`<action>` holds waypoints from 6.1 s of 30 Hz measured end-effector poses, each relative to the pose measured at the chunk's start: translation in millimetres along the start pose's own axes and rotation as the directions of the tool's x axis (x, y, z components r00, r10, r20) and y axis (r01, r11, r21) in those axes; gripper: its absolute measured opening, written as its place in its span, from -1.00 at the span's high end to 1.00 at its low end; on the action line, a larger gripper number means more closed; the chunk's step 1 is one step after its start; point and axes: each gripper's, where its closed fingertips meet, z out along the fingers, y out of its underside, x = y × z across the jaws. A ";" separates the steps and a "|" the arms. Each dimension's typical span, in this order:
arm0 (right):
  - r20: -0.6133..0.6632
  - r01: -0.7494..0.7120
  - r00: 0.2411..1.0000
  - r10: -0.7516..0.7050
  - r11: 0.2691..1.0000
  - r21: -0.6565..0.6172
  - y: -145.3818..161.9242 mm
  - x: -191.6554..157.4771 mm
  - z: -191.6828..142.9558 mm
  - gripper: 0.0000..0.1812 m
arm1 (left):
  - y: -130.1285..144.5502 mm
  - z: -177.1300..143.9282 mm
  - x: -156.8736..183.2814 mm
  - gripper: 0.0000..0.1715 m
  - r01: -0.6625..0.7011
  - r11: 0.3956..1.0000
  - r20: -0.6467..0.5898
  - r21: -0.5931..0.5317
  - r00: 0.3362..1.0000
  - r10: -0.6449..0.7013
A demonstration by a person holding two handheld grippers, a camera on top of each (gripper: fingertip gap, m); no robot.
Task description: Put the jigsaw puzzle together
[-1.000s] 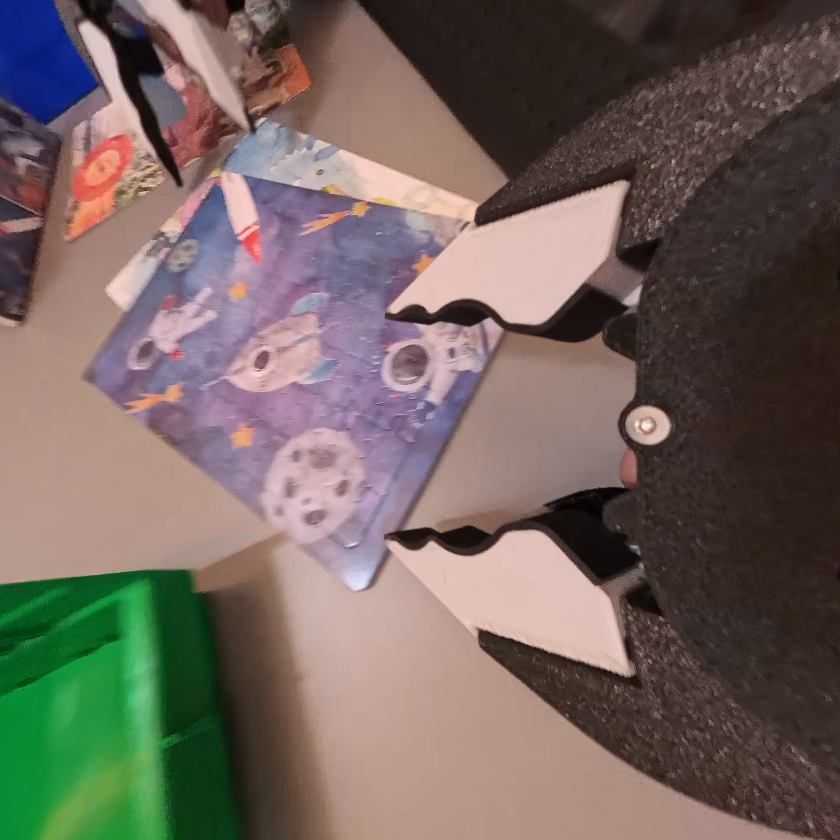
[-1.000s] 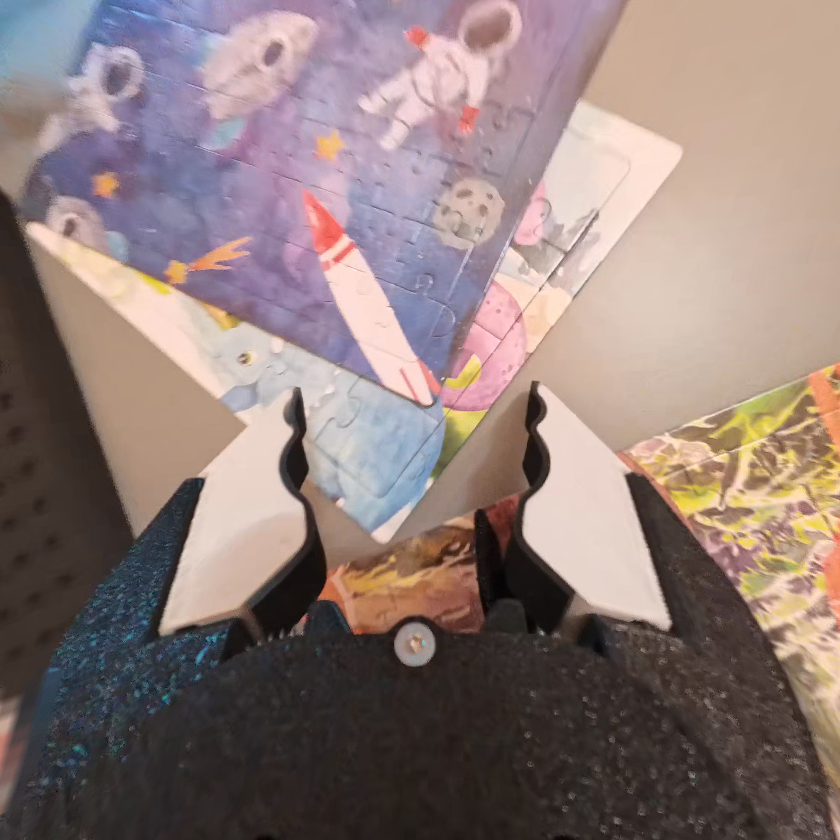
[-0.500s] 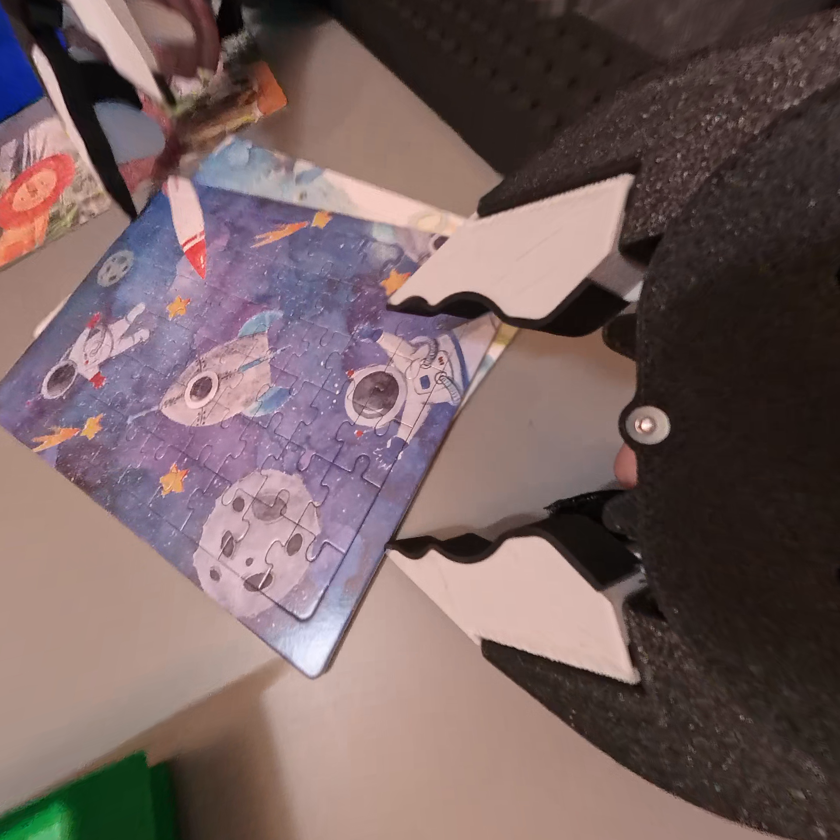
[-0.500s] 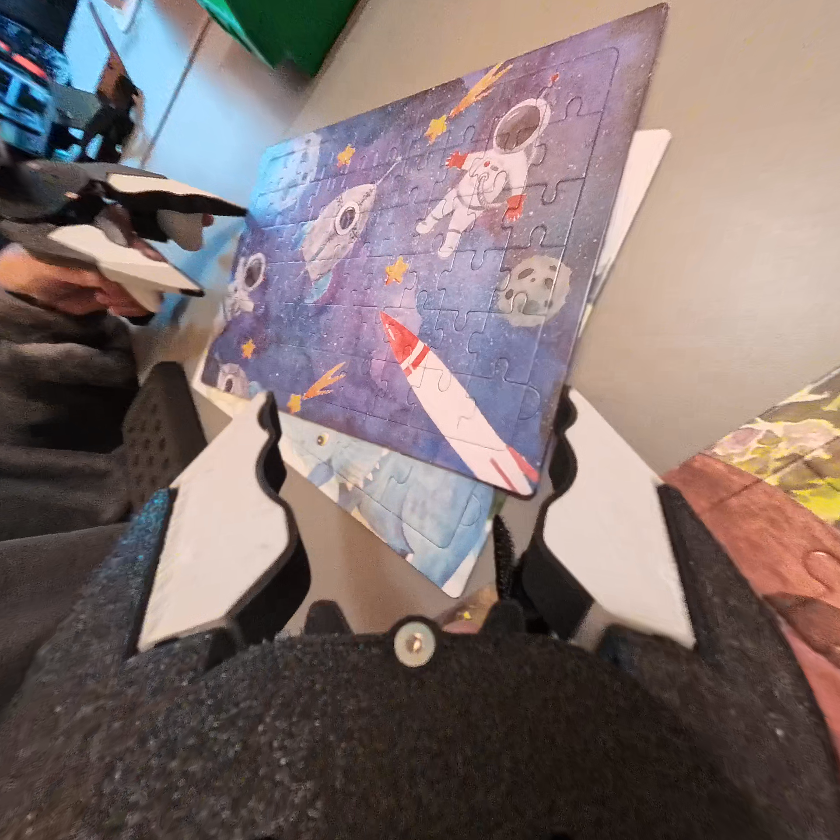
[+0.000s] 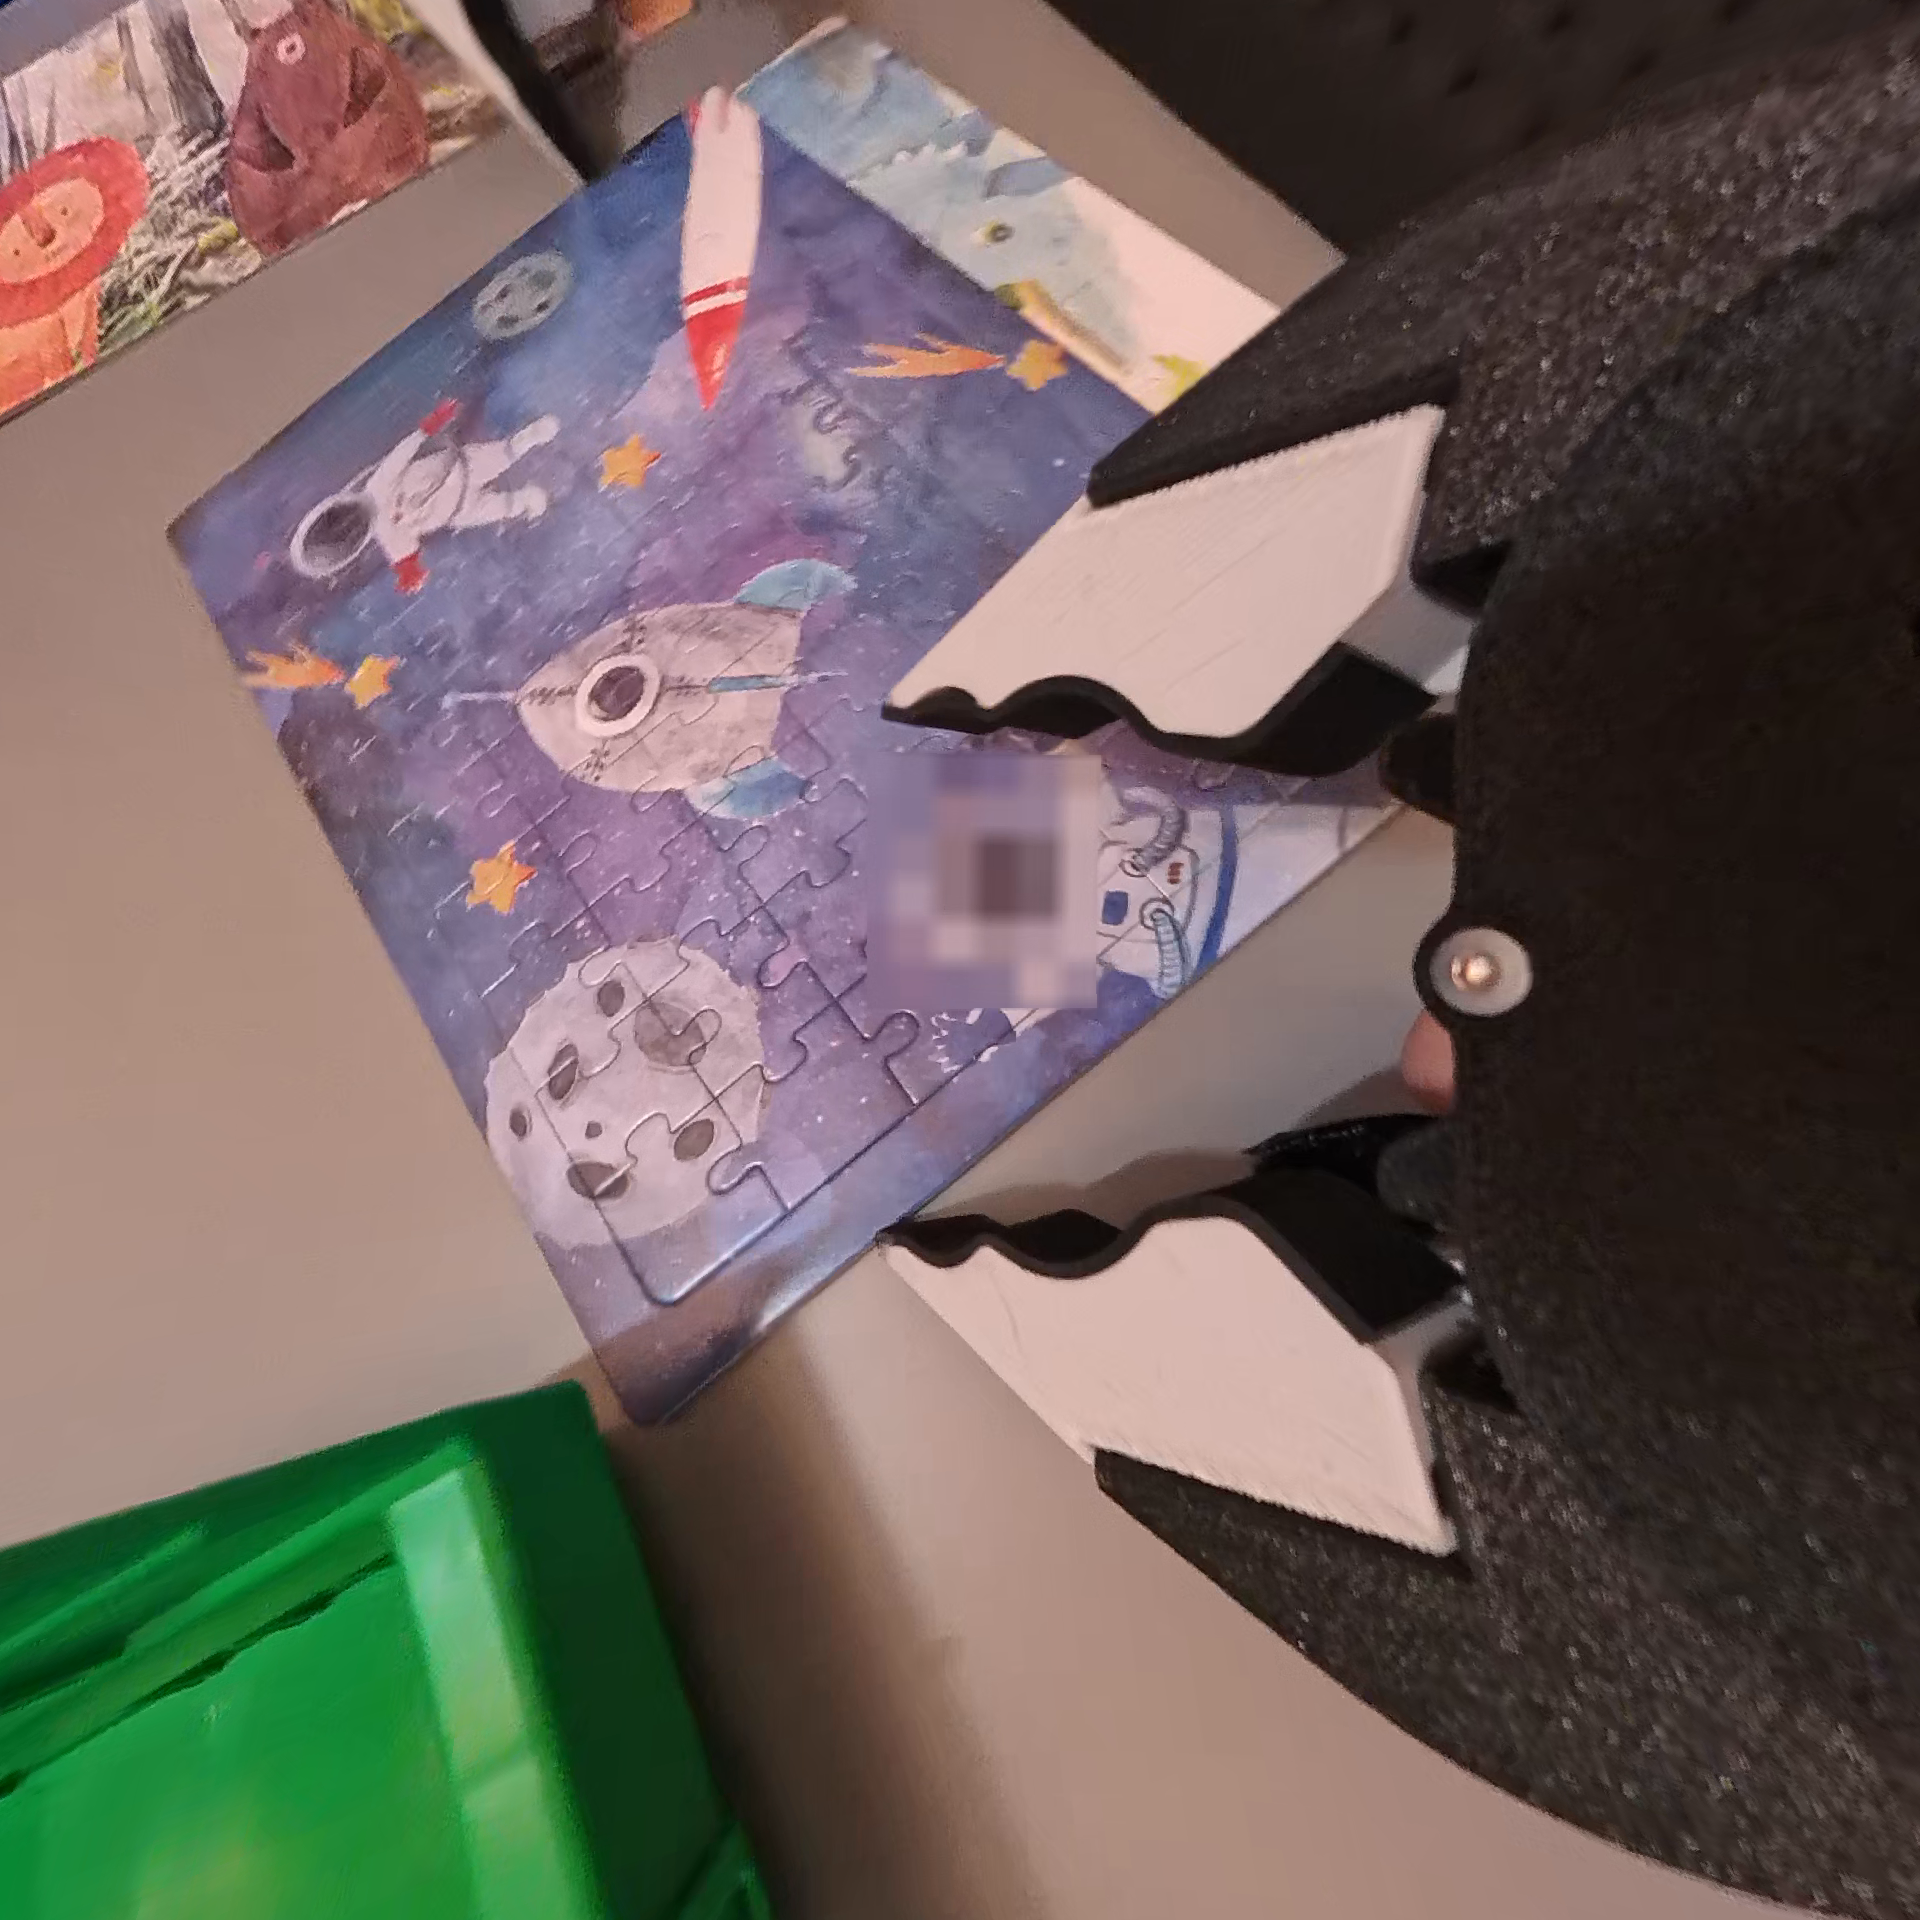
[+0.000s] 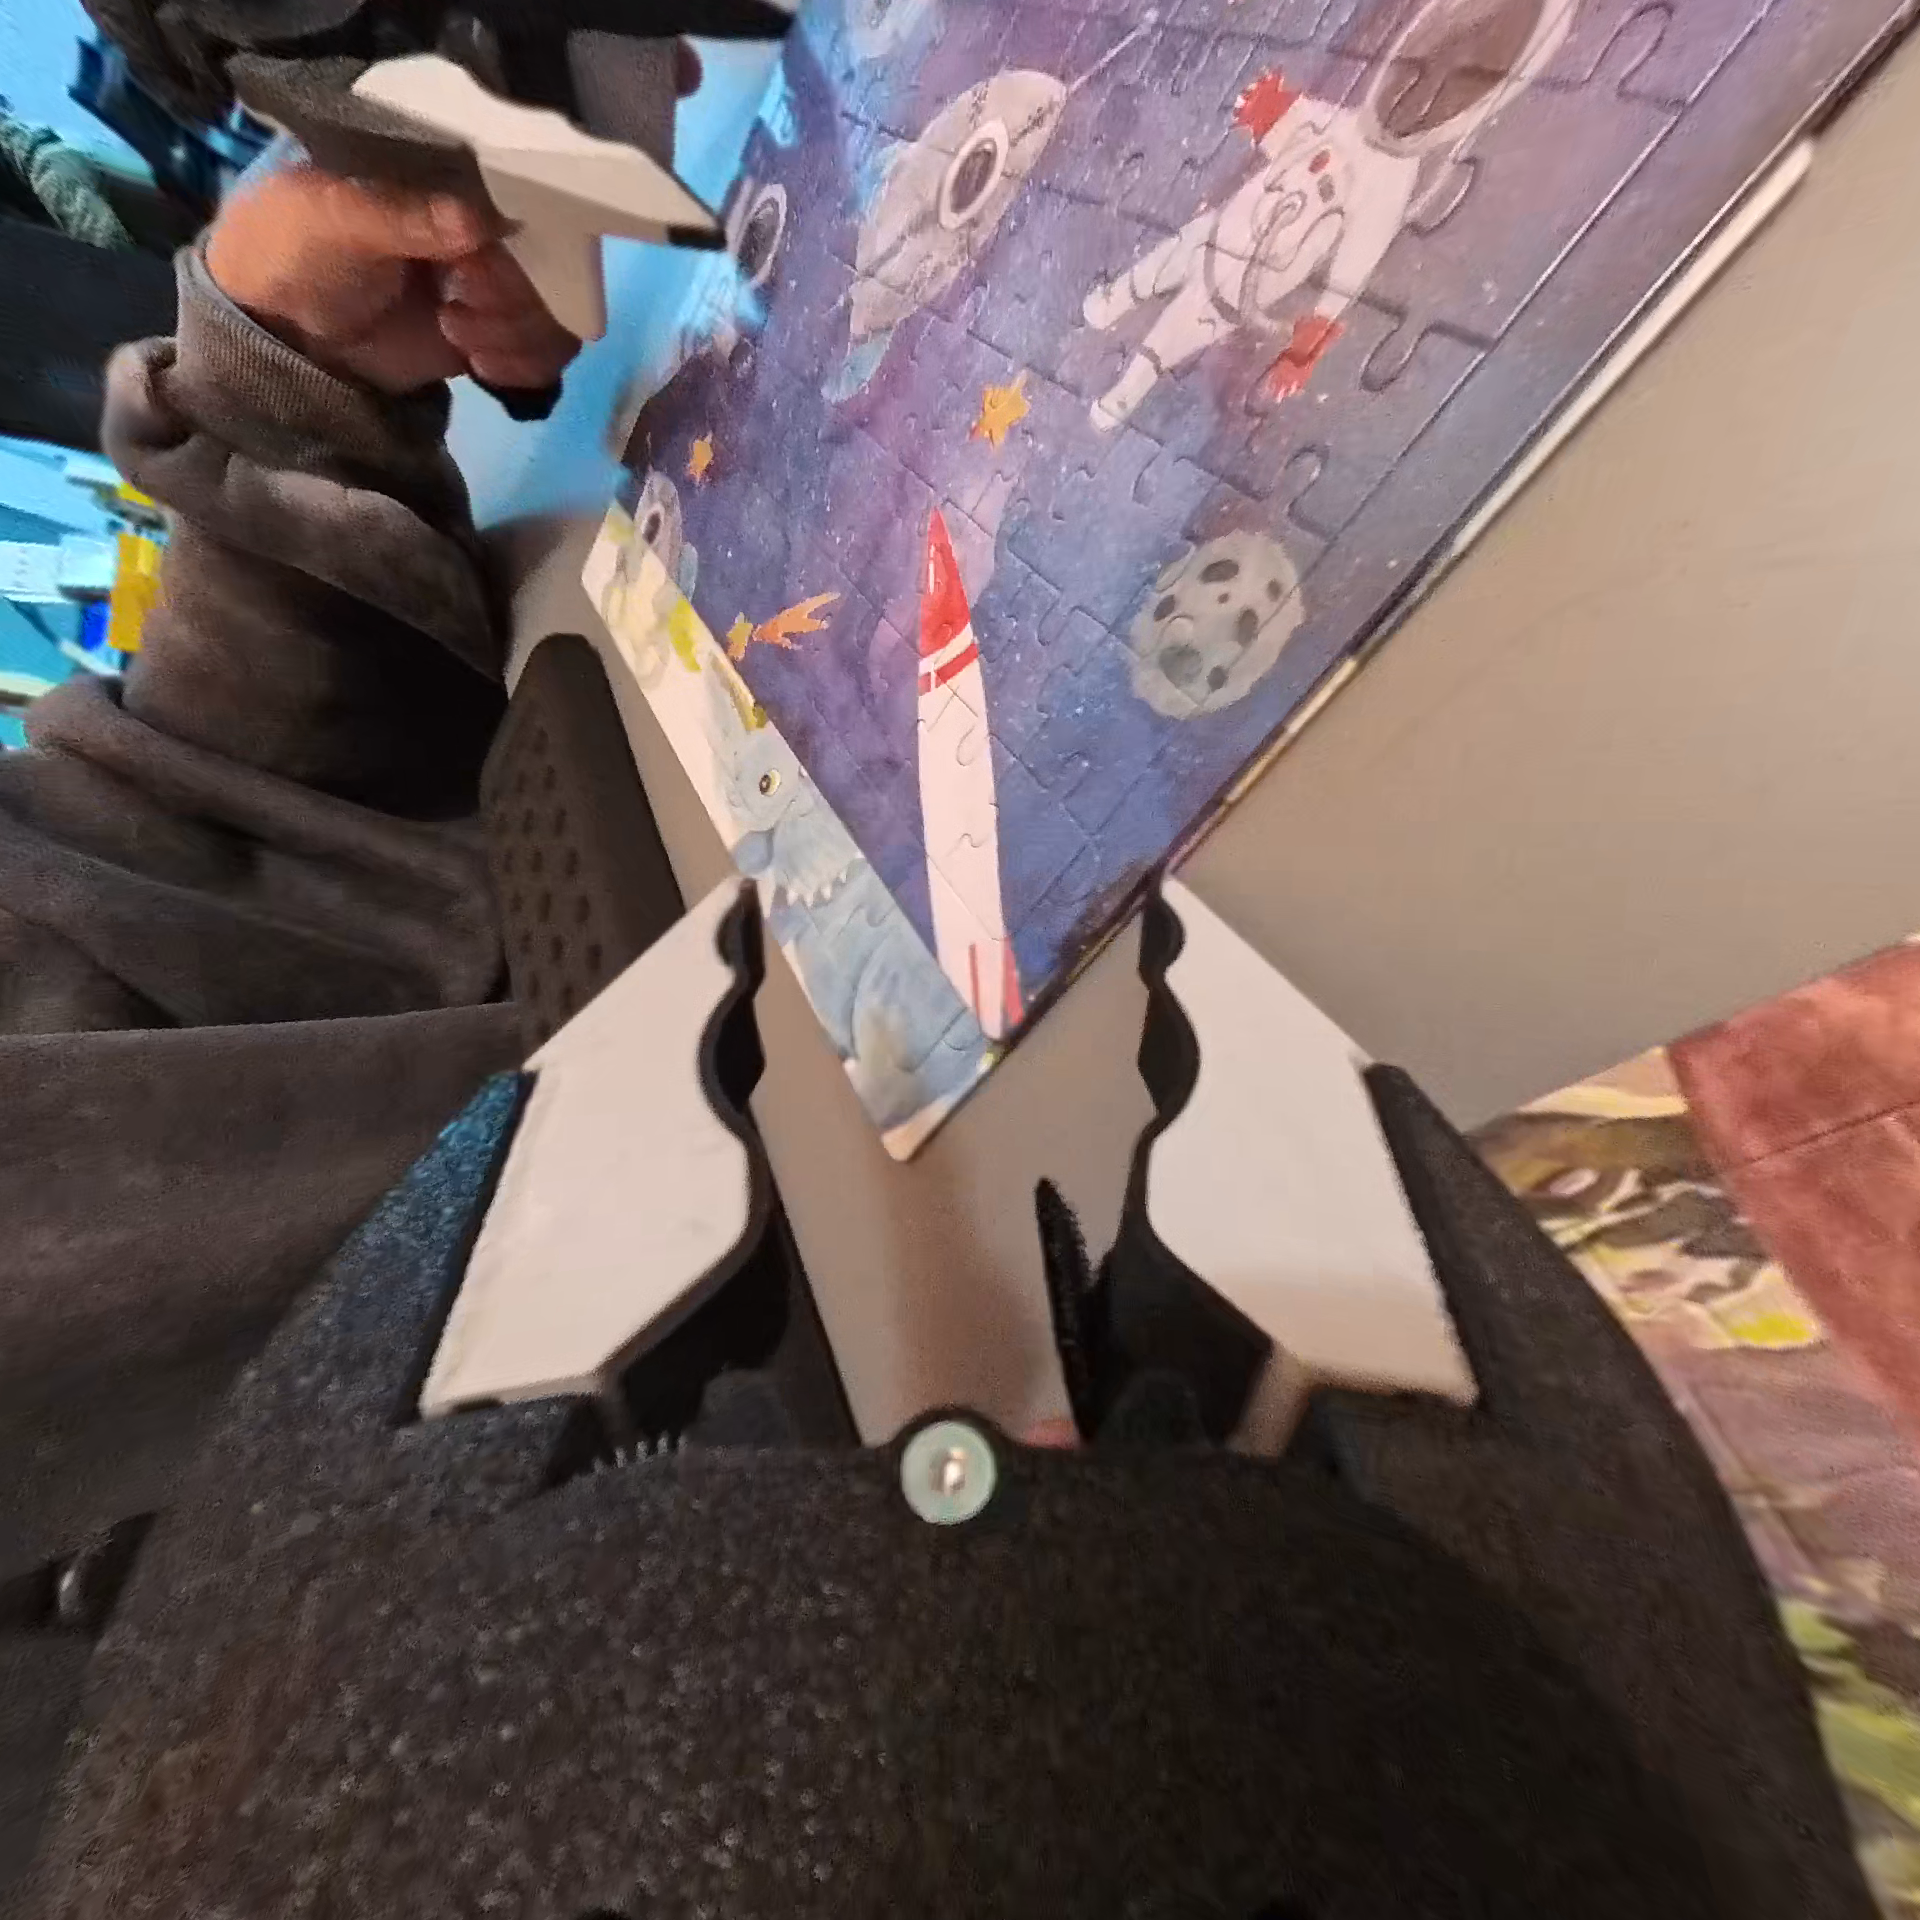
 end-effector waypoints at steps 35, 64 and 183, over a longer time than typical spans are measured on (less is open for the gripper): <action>-0.043 0.097 0.995 -0.093 0.990 0.099 -6.5 -33.2 50.2 0.24 | 52.0 -58.0 -6.7 0.03 0.226 0.974 0.096 0.027 0.969 -0.228; -0.478 0.343 0.879 -0.010 0.709 0.616 39.8 164.2 -412.0 0.45 | -178.2 176.8 222.9 0.48 -0.194 0.973 0.120 -0.129 0.970 0.209; -0.156 -0.290 0.858 0.489 0.712 0.639 46.5 134.7 -211.1 0.12 | -53.2 167.2 292.3 0.15 -0.252 0.968 -0.268 -0.012 0.933 0.239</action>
